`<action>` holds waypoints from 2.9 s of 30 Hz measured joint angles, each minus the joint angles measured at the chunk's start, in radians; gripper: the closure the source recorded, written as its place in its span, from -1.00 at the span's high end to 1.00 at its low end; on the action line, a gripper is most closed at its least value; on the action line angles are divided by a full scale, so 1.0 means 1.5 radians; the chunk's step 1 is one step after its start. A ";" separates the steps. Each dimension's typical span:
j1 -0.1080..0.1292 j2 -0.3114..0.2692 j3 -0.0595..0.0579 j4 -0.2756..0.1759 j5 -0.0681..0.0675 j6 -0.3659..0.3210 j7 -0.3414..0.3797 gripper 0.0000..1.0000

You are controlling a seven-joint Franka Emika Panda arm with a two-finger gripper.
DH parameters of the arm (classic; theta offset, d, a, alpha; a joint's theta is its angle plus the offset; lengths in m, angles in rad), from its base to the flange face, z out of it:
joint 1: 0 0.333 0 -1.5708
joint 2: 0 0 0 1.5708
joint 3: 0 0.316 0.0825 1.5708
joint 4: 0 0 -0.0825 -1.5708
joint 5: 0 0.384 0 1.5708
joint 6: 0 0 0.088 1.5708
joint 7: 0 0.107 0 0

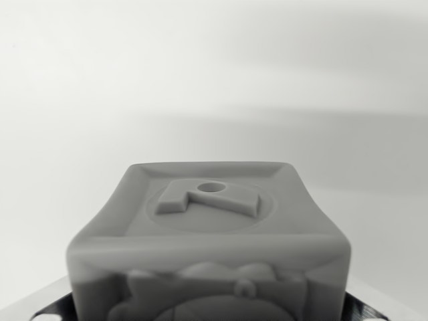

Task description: Destack cube

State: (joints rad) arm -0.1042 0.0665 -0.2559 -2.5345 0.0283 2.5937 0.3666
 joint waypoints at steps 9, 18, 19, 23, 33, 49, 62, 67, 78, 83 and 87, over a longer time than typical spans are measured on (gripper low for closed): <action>-0.012 0.015 -0.009 0.012 0.009 0.003 -0.009 -1.00; -0.027 0.031 -0.016 0.025 0.018 0.005 -0.017 -1.00; -0.028 0.033 -0.017 0.026 0.019 0.005 -0.018 -1.00; -0.035 0.040 -0.019 0.033 0.023 0.005 -0.022 -1.00; -0.052 0.058 -0.024 0.049 0.035 0.006 -0.032 -1.00; -0.068 0.126 -0.015 0.060 0.079 0.055 -0.063 -1.00; -0.085 0.190 0.010 0.070 0.123 0.108 -0.095 -1.00; -0.093 0.211 0.021 0.075 0.135 0.125 -0.104 -1.00; -0.111 0.250 0.043 0.085 0.152 0.155 -0.117 -1.00; -0.119 0.263 0.052 0.088 0.156 0.165 -0.120 -1.00; -0.125 0.273 0.058 0.092 0.157 0.171 -0.122 -1.00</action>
State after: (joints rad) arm -0.2918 0.4762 -0.1691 -2.3970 0.2638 2.8507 0.1839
